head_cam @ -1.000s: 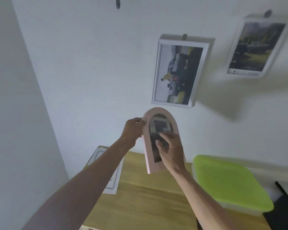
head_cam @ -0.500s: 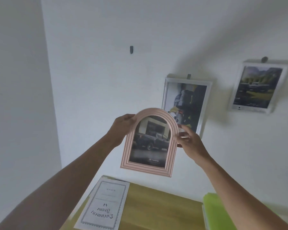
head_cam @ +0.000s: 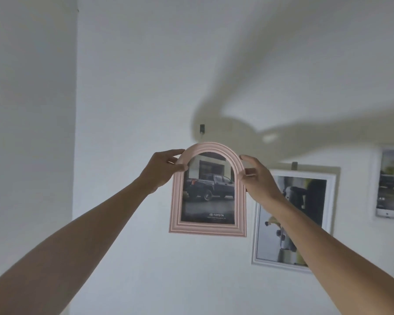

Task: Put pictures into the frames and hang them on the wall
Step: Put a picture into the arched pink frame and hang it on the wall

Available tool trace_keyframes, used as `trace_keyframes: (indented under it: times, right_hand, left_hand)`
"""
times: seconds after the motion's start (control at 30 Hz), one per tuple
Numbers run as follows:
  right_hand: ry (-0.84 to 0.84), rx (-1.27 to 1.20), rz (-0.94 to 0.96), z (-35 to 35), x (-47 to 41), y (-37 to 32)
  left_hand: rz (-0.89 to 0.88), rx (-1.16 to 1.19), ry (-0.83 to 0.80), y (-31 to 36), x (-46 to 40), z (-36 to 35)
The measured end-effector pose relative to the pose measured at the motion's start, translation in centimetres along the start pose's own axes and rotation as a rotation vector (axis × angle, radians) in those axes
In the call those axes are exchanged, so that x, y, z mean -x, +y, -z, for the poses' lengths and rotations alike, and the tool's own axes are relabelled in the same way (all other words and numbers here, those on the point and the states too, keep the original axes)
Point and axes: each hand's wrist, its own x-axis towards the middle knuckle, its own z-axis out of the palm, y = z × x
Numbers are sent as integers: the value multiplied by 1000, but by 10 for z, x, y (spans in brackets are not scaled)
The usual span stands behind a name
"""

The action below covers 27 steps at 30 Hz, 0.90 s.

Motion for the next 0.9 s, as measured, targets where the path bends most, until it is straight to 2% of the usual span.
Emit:
trace_keyframes:
  times: [0.23,0.5,0.67,0.8,0.9]
  right_hand:
    - [108,79,41,-34,-55,-16]
    - [177,133,73,-55,-75,-3]
    - [271,235,164,-67,-74,8]
    - [280,392,280,-76,-66,12]
    - [347,536,275,-79,-64,9]
  left_hand:
    - [-49,-70,75,-17,-64,13]
    - [-95,-128,97,-45,-96,9]
    - [-245,-334,194,-47,-90,0]
    - [-254,-495,244,-47,-93,-2]
    - [-268,-587,230,-48,-94,-1]
